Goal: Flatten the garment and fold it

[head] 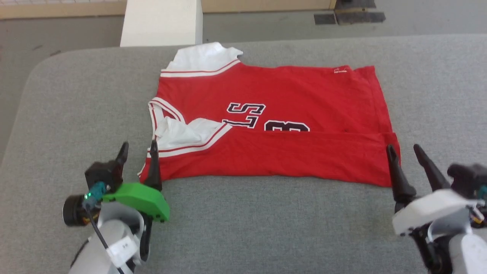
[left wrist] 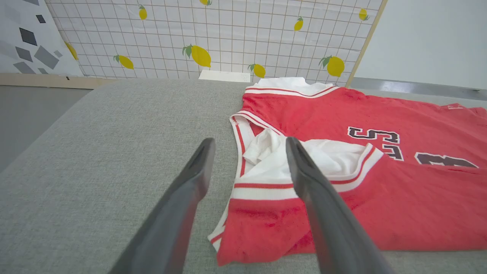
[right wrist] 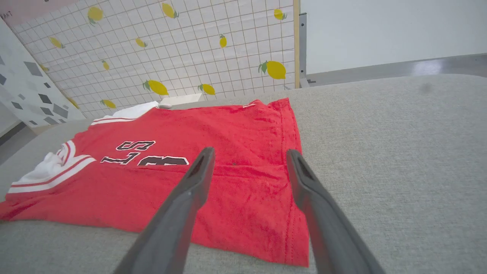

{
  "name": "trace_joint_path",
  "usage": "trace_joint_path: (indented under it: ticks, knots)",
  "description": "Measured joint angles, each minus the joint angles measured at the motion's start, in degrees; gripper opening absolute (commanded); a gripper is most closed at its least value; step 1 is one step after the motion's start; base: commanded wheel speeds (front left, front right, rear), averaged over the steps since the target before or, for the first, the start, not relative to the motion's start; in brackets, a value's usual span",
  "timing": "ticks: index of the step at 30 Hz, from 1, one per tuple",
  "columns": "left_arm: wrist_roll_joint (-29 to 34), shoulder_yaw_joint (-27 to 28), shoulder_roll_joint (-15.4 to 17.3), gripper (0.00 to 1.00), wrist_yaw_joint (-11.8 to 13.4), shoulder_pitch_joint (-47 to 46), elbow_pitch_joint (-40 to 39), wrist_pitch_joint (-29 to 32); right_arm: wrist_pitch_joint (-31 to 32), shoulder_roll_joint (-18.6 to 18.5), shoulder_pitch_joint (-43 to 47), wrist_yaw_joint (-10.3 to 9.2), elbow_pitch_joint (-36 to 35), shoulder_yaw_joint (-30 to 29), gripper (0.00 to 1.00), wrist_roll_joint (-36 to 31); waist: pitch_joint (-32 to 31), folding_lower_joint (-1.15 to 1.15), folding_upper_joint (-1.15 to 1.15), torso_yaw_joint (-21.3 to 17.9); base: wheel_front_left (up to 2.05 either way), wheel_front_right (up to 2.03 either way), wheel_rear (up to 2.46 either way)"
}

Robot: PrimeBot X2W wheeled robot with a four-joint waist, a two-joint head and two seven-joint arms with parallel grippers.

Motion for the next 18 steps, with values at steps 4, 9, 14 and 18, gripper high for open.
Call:
trace_joint_path:
  ticks: [4,9,14,18]
  knots:
    - [-0.47,1.0,-0.29,1.0,2.81,1.64,1.05,2.23,-6.28,2.5,2.87,0.0,-1.65,-0.37,1.0,-2.5,-1.07,0.0,0.0,-0.66,0.0,0.0,0.0]
    - [-3.68,1.71,-0.54,1.0,6.1,1.64,3.7,11.83,-8.8,3.59,4.01,0.0,-1.56,-0.15,1.0,-5.14,-1.37,0.0,0.0,-2.32,0.0,0.0,0.0]
    - [-5.57,1.08,-0.21,1.0,9.36,1.08,5.47,23.9,-8.79,4.11,4.05,0.0,-1.4,-0.05,1.0,-5.7,-1.38,0.0,0.0,-3.91,0.0,0.0,0.0]
    - [-7.4,1.05,0.88,0.38,9.73,0.32,3.87,30.56,-8.78,4.19,4.03,0.0,-1.18,-0.07,1.0,-6.27,-1.16,0.0,0.0,-4.79,0.0,0.0,0.0]
